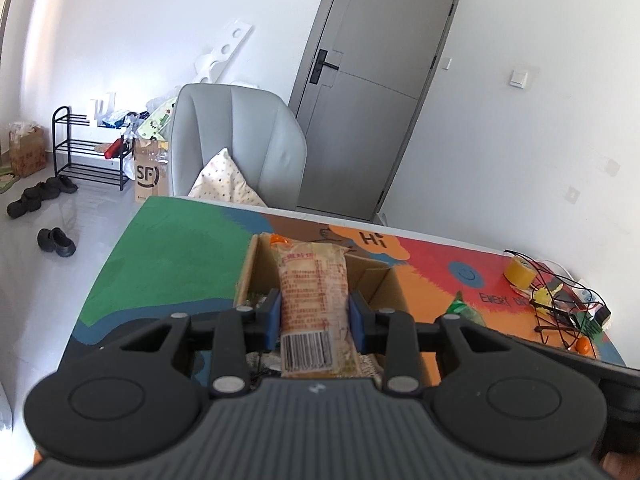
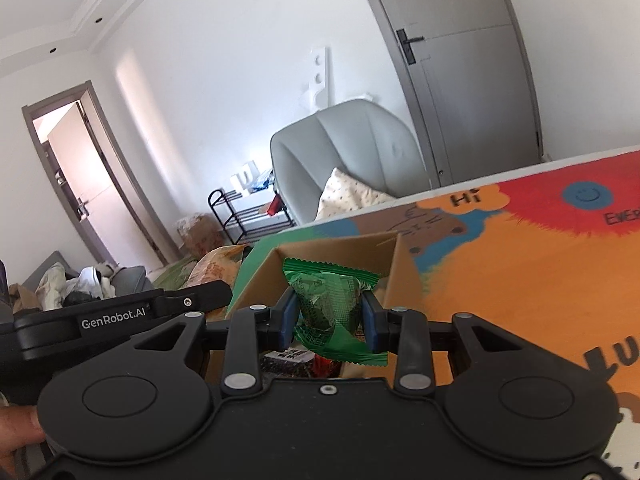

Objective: Organize snacks

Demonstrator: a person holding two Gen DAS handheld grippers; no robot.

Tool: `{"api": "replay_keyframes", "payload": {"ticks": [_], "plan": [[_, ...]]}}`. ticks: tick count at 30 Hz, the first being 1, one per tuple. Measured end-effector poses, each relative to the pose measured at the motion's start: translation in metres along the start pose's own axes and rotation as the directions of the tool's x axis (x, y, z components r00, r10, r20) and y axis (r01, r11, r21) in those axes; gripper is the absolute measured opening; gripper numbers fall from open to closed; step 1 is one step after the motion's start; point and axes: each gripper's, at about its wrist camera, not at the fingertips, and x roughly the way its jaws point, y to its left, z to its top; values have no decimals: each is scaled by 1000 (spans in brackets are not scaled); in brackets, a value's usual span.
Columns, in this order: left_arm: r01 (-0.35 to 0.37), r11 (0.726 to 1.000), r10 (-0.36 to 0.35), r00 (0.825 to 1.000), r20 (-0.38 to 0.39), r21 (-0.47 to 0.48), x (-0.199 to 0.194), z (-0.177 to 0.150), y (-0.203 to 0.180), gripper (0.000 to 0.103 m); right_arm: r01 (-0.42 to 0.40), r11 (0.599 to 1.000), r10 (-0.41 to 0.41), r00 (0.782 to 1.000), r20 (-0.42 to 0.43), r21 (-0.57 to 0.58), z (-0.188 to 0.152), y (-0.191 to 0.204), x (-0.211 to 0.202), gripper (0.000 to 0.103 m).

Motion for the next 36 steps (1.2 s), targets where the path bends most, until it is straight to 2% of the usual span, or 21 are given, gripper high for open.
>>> {"api": "replay_keyframes", "payload": {"ticks": [5,7,8,20,22,33,36], "plan": [[4,1000,-4,1000,-23,-12,7,-4,8,33,-21,1000,22,999,-34,18,-3,4,8,39],[13,1000,-13,999,-32,-15,10,-6,10,33,-10,1000,11,999,-32,25,-4,5,9,50],[16,1000,-16,999,-35,-13,11,-7,10,33,-4,999,5,1000,-29,32,-5,4,8,52],[27,1000,-26,997,-69,14,39,-7,2,34,65,996,-65,998,8,57,-13,-13,-15,62],[4,1000,-3,998,-62,23,38,-8,-2,42,73,996,-73,997,12,61,-14,-17,-19,62],[-13,1000,13,997,-74,4,20,-17,2,61,82,991,-84,996,9,102,-22,-33,-27,71],[-14,1000,15,998,-66,16,11,-20,-1,74,84,991,-86,996,10,103,-22,-34,-31,74]]}}
